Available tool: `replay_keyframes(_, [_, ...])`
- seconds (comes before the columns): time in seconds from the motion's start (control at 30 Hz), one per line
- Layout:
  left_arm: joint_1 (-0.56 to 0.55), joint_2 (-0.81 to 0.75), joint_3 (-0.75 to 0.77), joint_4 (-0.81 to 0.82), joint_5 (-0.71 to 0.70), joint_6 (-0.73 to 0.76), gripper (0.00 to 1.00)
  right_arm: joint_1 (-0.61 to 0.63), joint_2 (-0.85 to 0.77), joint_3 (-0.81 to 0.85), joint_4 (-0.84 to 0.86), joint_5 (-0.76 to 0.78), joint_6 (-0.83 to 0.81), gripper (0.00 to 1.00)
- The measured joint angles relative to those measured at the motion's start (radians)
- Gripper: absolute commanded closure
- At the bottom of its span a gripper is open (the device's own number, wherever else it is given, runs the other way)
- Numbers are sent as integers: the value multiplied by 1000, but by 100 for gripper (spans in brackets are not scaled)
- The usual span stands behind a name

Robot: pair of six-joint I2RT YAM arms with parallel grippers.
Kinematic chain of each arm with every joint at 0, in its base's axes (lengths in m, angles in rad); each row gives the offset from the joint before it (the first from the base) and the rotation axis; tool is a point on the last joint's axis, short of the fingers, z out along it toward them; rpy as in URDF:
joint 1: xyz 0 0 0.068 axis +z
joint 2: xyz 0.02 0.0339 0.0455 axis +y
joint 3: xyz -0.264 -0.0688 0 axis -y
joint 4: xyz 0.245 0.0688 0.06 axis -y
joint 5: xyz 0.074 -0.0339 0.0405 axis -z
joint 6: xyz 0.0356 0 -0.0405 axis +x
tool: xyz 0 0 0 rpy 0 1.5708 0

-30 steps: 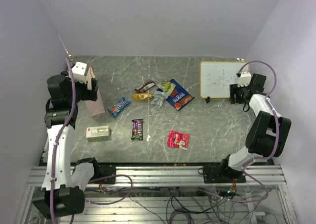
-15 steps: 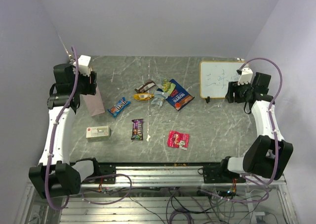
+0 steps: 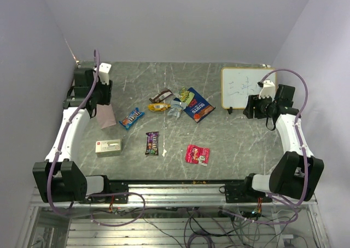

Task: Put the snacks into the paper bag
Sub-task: Adjust the paper bag at the center of the board.

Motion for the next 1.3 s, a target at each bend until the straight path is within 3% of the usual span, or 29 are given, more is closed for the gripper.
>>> replay_keyframes(0.23, [-8,48,10,0,-8,19,86,0,0,-16,0,-10,0,40])
replay_keyframes(0.33, [-8,61,29,-3,5,47,93,0,0,-21,-1,-13,0,40])
replay_keyframes(0.8, [-9,132,84,-42,226,285,93,0,0,-28,-1,-25,-2,40])
replay_keyframes(1.3, [-9,135,85,-72,312,400,91,1,0,-28,-2,-77,-23,40])
